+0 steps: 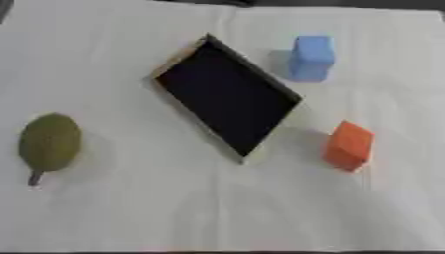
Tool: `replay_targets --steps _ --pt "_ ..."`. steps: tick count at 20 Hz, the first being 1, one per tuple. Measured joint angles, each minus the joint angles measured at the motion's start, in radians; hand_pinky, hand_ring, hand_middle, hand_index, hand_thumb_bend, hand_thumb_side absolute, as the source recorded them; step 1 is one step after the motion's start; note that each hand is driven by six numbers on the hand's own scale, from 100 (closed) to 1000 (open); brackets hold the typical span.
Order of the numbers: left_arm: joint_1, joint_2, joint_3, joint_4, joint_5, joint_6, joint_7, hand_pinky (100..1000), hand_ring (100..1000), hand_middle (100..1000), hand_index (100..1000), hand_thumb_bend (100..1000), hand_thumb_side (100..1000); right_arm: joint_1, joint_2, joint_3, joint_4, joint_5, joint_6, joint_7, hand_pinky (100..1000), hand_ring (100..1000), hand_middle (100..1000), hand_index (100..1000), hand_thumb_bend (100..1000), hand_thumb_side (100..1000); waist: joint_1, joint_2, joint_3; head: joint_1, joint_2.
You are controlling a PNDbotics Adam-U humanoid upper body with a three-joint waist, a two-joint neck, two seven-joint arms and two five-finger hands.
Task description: Pick up objects on the table and place them in the box.
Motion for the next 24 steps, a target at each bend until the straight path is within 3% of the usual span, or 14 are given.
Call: replay_targets --steps 7,10,20,24 --pt "0.0 0.0 0.0 0.0 0.0 0.0 0.0 926 757 661 850 100 608 0.008 -0.001 0.0 0.0 0.0 -0.001 0.003 832 748 655 747 100 592 -0.001 -0.006 0.0 0.0 0.002" --pt "0.0 0.0 0.0 0.0 0.0 0.0 0.0 926 757 660 850 100 608 0.024 -0.039 0.007 0.0 0.017 0.002 0.009 836 755 664 754 100 584 -0.003 -0.01 0.0 0.001 0.003" --pt "0.017 0.002 0.0 0.0 -0.003 0.004 -0.003 927 759 661 850 100 605 0.163 -0.379 0.079 0.0 0.168 0.044 0.017 856 810 735 811 100 586 -0.01 -0.016 -0.023 0.012 0.013" --pt "0.021 0.003 -0.001 0.0 -0.004 0.005 -0.005 928 759 661 850 100 605 0.203 -0.478 0.119 0.0 0.222 0.083 0.056 862 833 761 835 100 611 -0.012 -0.016 -0.027 0.015 0.013"
